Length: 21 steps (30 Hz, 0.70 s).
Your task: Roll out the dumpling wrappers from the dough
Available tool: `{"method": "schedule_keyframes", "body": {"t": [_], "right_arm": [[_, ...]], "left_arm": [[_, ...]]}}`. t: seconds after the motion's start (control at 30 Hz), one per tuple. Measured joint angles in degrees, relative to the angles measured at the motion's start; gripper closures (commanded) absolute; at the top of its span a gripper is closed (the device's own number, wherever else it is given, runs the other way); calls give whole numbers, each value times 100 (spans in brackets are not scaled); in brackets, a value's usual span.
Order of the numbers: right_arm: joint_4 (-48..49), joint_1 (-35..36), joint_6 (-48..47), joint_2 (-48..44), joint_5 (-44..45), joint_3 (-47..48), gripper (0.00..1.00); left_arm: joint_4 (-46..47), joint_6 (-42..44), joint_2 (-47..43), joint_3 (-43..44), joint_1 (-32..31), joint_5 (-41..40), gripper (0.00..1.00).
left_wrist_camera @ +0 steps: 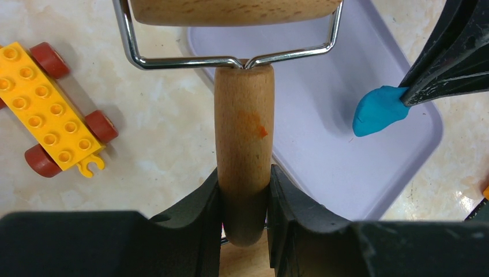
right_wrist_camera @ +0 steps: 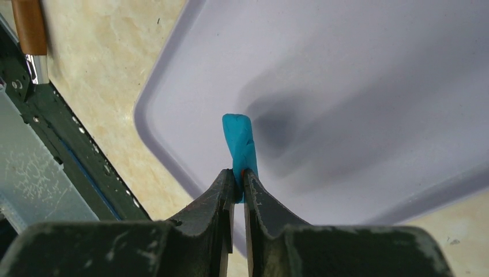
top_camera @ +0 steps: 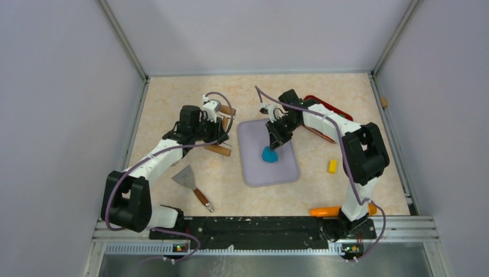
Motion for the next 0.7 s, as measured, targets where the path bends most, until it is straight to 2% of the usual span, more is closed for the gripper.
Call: {"method": "schedule_keyframes", "body": {"t": [0.2,0.3,0.33,0.47,0.57,0.7], "right_arm": [[48,0,46,461,-44,365,88],[85,2,63,636,-57,426,85],[105,2,87,704,-59,457,82],[146,4,136,874,28,564,55],[122,4,162,942,164,702,48],[127,4,118,955,391,984,44]], "left_arm": [[-4,0,0,-9,22,0,100],[0,0,0,-13,42,-2,100],[4,0,0,-22,44,0,100],[0,15,0,-72,48,68,100],[15,28,0,-74,50,256,100],[66,52,0,-72,26,511,100]]}}
